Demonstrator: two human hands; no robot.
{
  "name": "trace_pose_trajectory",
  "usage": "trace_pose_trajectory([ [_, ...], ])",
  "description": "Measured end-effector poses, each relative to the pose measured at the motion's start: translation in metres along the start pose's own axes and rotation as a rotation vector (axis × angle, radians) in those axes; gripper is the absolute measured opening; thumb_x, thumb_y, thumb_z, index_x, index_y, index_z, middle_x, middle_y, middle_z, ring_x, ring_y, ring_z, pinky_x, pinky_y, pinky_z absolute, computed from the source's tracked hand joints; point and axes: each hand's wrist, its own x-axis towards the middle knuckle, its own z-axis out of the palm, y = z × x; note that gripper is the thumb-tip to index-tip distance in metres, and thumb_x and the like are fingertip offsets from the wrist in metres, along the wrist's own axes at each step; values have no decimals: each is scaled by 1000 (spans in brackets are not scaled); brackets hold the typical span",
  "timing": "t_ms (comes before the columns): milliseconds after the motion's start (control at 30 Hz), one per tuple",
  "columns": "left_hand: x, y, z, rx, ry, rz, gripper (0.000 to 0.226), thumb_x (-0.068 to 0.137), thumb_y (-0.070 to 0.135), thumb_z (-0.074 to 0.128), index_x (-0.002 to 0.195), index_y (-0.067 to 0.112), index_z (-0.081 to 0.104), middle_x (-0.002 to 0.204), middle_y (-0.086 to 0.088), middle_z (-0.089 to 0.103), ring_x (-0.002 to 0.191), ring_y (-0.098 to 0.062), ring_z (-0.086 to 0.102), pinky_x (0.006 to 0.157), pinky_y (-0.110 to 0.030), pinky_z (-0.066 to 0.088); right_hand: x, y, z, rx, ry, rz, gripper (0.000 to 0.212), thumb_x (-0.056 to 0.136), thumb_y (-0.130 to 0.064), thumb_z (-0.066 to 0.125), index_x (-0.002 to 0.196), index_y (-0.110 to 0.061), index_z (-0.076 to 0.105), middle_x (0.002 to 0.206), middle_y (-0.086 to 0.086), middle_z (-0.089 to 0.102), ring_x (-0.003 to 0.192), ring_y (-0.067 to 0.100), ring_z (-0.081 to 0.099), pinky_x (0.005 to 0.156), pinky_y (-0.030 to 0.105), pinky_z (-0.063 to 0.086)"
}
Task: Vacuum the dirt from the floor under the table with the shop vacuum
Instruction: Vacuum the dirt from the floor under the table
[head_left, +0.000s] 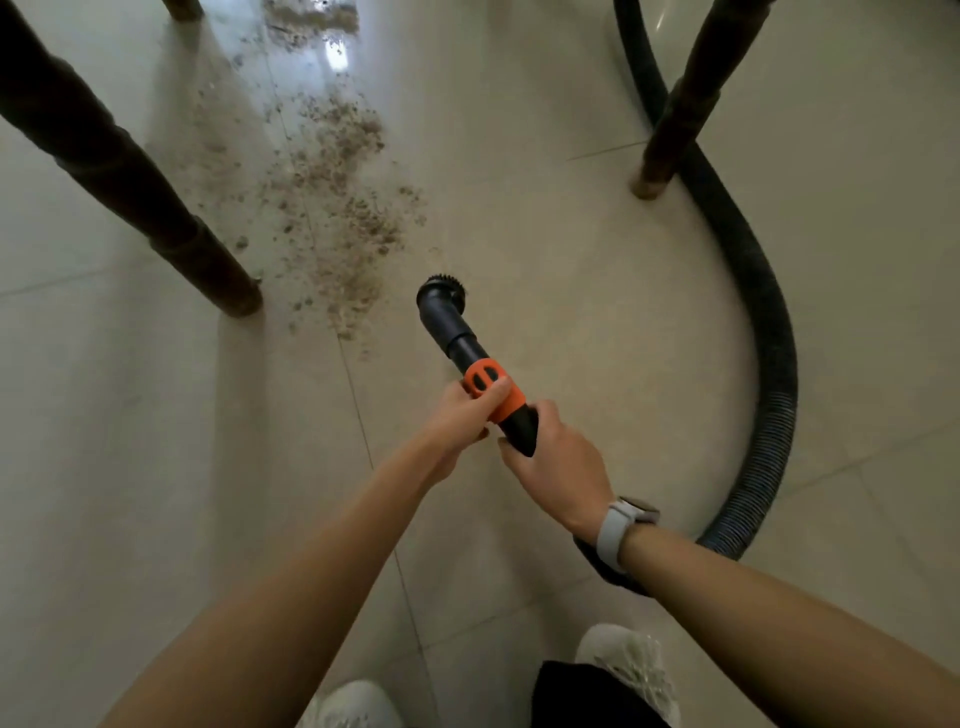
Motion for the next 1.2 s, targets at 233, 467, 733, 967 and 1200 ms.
trace_pose_trajectory([
  [233, 10, -15, -14, 192, -20, 39, 36, 92, 40, 56, 118, 15, 50, 110, -4, 59, 99, -14, 55, 78, -27, 43, 3, 15, 1, -225, 1, -87, 42, 95, -50, 42, 123, -19, 41, 99, 5, 64, 85, 30, 63, 60, 31, 36],
  [467, 27, -50, -57, 937, 220, 24, 75, 90, 52, 52, 149, 17, 21, 150, -12, 30, 136, -29, 32, 109, -44, 32, 25, 38, -30, 154, -192, -17, 23, 92, -40, 55, 99, -20, 47, 73, 4, 57, 52, 23, 57, 49, 28, 46],
  [733, 33, -74, -62, 1231, 50, -104, 77, 94, 48, 47, 152, 22, 4, 159, -10, -8, 146, -33, -3, 117, -49, 16, 22, 44, -24, -223, 101, 2, 40, 93, -46, 49, 116, -14, 46, 100, 7, 57, 84, 30, 59, 64, 33, 41],
  [967, 35, -83, -63, 1337, -13, -102, 78, 94, 46, 48, 151, 27, -2, 157, -8, -20, 145, -36, -11, 115, -52, 18, 26, 68, -33, -282, 199, 75, 44, 93, -49, 46, 114, -10, 46, 95, 12, 63, 83, 35, 61, 60, 33, 34],
  [1200, 38, -86, -57, 1362, -50, -113, 93, 89, 48, 56, 150, 27, -11, 154, -8, -29, 142, -38, -19, 114, -54, 16, 49, 71, -41, -130, 132, 147, 45, 90, -51, 52, 110, -11, 50, 89, 11, 62, 82, 35, 60, 65, 35, 42],
])
